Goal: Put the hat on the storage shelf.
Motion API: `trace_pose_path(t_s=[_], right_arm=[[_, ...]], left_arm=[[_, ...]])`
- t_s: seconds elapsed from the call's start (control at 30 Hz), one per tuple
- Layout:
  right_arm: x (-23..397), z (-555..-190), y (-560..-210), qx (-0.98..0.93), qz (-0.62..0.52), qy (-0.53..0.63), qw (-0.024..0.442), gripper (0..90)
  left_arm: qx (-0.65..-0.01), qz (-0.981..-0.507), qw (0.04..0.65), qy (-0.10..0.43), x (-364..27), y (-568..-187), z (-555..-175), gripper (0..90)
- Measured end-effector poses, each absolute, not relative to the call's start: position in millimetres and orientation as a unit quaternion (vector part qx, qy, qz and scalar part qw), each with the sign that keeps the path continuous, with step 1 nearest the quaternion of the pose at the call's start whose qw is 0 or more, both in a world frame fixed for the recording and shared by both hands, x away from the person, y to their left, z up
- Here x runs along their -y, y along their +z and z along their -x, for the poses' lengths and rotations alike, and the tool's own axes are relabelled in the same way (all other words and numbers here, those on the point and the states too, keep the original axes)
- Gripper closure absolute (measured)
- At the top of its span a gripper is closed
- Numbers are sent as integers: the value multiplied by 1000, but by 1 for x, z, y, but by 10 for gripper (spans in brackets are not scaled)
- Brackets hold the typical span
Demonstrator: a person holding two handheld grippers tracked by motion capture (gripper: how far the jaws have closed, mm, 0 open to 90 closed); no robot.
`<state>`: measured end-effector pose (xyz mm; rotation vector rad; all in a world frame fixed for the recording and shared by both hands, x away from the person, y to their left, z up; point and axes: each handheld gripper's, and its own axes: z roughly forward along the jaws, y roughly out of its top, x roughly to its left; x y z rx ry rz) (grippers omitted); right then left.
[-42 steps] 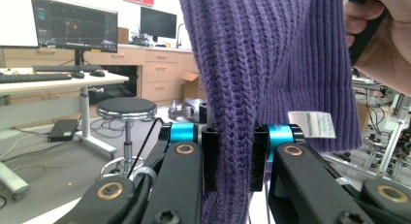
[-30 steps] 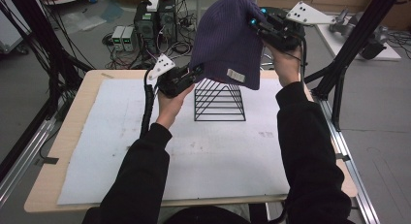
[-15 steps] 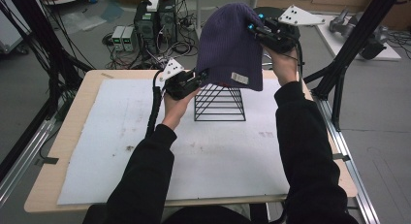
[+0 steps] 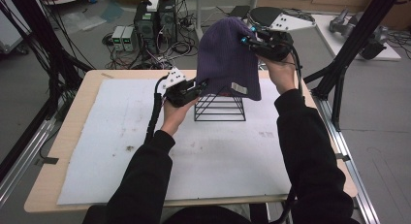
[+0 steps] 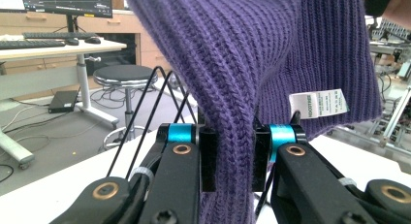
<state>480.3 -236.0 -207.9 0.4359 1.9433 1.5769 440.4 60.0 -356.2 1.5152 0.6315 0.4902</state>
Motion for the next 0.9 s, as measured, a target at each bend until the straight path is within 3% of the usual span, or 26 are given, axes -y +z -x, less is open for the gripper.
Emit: trace_pose_path(t_s=[0.27,0.77,0.83,0.9], right_arm=[[234,-473,-211,-723,-163,597,308,729],[235,-473,-225,-752,-169,568,290,725],[234,-471,-231,-738,-163,578,308,726],[235,-471,-237,-741,-172,579,294,724]], left_arm=[[-281,-671,652,217,-62,-361,-440,801],[-285,-686,634,215,-62,-378,-439,801],[-288,-686,632,216,-64,-379,-439,801],[-291,-688,628,217,-64,-382,-439,800]])
